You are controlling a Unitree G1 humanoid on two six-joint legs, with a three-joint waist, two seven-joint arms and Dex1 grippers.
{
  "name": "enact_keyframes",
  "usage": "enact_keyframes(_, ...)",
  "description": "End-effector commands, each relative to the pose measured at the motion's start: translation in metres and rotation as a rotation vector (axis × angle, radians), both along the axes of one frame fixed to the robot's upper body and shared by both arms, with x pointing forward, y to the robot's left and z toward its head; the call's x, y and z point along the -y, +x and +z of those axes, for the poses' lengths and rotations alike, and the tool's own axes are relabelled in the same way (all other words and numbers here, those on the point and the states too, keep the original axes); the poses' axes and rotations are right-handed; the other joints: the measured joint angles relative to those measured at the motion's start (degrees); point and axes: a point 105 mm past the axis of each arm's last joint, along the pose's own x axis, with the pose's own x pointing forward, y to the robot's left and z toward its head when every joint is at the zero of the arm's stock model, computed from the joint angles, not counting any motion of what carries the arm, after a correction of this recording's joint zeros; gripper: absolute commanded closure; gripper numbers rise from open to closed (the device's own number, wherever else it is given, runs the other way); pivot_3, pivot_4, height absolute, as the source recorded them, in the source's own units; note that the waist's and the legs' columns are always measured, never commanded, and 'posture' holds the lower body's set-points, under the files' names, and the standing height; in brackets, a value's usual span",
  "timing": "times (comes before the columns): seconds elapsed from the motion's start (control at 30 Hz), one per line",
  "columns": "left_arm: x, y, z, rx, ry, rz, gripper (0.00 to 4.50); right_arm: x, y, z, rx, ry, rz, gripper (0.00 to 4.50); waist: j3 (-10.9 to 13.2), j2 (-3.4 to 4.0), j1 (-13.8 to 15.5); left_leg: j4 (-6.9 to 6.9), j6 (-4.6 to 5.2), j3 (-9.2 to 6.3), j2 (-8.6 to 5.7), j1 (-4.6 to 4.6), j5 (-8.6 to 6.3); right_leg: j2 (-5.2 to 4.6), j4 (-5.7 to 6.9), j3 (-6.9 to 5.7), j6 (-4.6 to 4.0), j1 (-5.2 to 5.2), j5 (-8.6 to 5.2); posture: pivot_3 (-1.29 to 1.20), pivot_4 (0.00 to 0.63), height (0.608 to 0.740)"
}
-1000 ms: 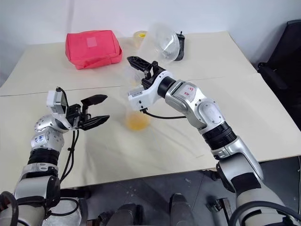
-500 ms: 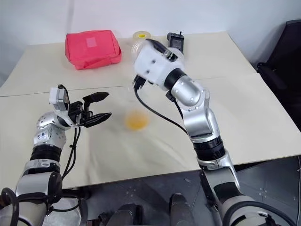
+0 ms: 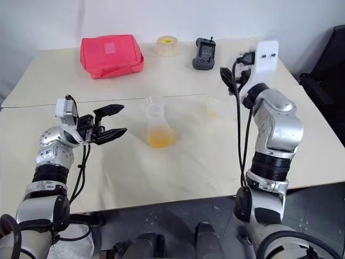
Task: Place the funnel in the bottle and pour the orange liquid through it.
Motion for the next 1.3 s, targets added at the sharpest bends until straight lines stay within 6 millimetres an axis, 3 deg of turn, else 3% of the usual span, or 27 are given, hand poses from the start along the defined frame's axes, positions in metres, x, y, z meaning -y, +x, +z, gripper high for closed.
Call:
enact_keyframes(0.03, -0.002, -0.002, 0.006, 0.048, 0.043, -0.006, 0.00, 0.001, -0.005, -0.002, 0.038, -0.017, 0.000, 2.04, 0.00, 0.00, 0.00, 0.00, 0.00, 0.02, 0.00, 0.00, 0.00, 0.00, 0.00, 0.01, 0.00, -0.01, 0.00, 0.00, 0.150, 0.740)
enact_keyframes(0.17, -0.003, 0.000, 0.008, 0.068, 0.021, 0.028, 0.00, 0.004, -0.006, -0.009, 0.017, -0.006, -0.001, 2.04, 0.00, 0.00, 0.01, 0.00, 0.00, 0.10, 0.01, 0.00, 0.00, -0.01, -0.01, 0.07, 0.00, -0.03, 0.00, 0.00, 0.150, 0.740)
enact_keyframes(0.27, -0.004, 0.002, 0.006, 0.043, 0.041, 0.053, 0.00, 0.005, -0.009, -0.013, 0.003, -0.004, 0.010, 0.96, 0.00, 0.00, 0.10, 0.01, 0.00, 0.09, 0.03, 0.02, 0.00, -0.01, 0.00, 0.06, 0.00, -0.02, 0.00, 0.00, 0.150, 0.740)
enact_keyframes(0.37, -0.007, 0.005, 0.003, 0.020, 0.070, 0.094, 0.00, 0.003, -0.016, -0.009, 0.028, -0.011, 0.039, 0.11, 0.00, 0.00, 0.21, 0.01, 0.00, 0.09, 0.04, 0.02, 0.00, -0.01, -0.01, 0.07, 0.00, -0.02, 0.00, 0.00, 0.150, 0.740)
enact_keyframes(0.4, -0.007, 0.006, 0.002, 0.013, 0.082, 0.104, 0.00, 0.002, -0.019, -0.007, 0.038, -0.016, 0.049, 0.03, 0.00, 0.00, 0.23, 0.01, 0.00, 0.09, 0.04, 0.02, 0.00, -0.02, -0.01, 0.07, 0.00, -0.02, 0.00, 0.00, 0.150, 0.740)
enact_keyframes(0.6, -0.008, 0.010, 0.008, -0.058, 0.020, 0.162, 0.00, -0.002, -0.035, 0.010, 0.128, -0.028, 0.099, 0.03, 0.00, 0.00, 0.35, 0.01, 0.00, 0.09, 0.08, 0.02, 0.00, -0.01, -0.02, 0.09, 0.00, -0.01, 0.00, 0.00, 0.150, 0.740)
enact_keyframes(0.77, -0.011, 0.016, -0.003, -0.132, 0.110, 0.247, 0.00, -0.008, -0.043, 0.026, 0.189, -0.073, 0.154, 0.03, 0.00, 0.00, 0.39, 0.01, 0.00, 0.09, 0.07, 0.02, 0.00, -0.02, -0.04, 0.12, 0.00, -0.01, 0.00, 0.00, 0.150, 0.740)
enact_keyframes(0.93, -0.011, 0.016, 0.002, -0.143, 0.087, 0.290, 0.00, -0.031, -0.069, 0.052, 0.275, -0.164, 0.385, 0.03, 0.00, 0.00, 0.43, 0.00, 0.01, 0.09, 0.08, 0.02, 0.00, -0.01, -0.08, 0.12, 0.00, -0.01, 0.00, 0.00, 0.150, 0.740)
enact_keyframes(1.1, -0.016, 0.005, -0.007, -0.090, 0.170, 0.266, 0.00, -0.035, -0.107, 0.008, 0.148, -0.362, 0.624, 0.03, -0.02, -0.06, 1.55, -0.12, 0.00, -0.01, 0.14, 0.02, 0.00, 0.01, -0.24, -0.02, 0.00, 0.08, 0.00, 0.00, 0.150, 0.740)
enact_keyframes(1.17, -0.019, 0.002, -0.009, -0.076, 0.193, 0.255, 0.00, -0.035, -0.133, -0.014, 0.070, -0.410, 0.767, 0.03, -0.02, -0.06, 2.15, -0.12, 0.02, 0.07, 0.10, 0.01, -0.01, 0.00, -0.48, 0.01, 0.02, 0.16, 0.01, 0.00, 0.150, 0.740)
enact_keyframes(1.23, -0.021, -0.005, -0.016, -0.074, 0.242, 0.214, 0.00, -0.025, -0.147, -0.038, -0.044, -0.443, 0.827, 0.03, -0.02, -0.06, 2.45, -0.12, 0.06, 0.11, 0.09, -0.04, 0.00, -0.01, -0.59, 0.01, 0.05, 0.18, 0.03, 0.00, 0.150, 0.740)
enact_keyframes(1.3, -0.021, -0.016, -0.026, -0.078, 0.313, 0.149, 0.00, -0.004, -0.148, -0.064, -0.150, -0.479, 0.798, 0.03, -0.04, -0.09, 3.14, -0.10, 0.07, 0.13, 0.05, -0.03, 0.00, 0.01, -0.68, 0.00, 0.07, 0.25, 0.04, 0.00, 0.150, 0.740)
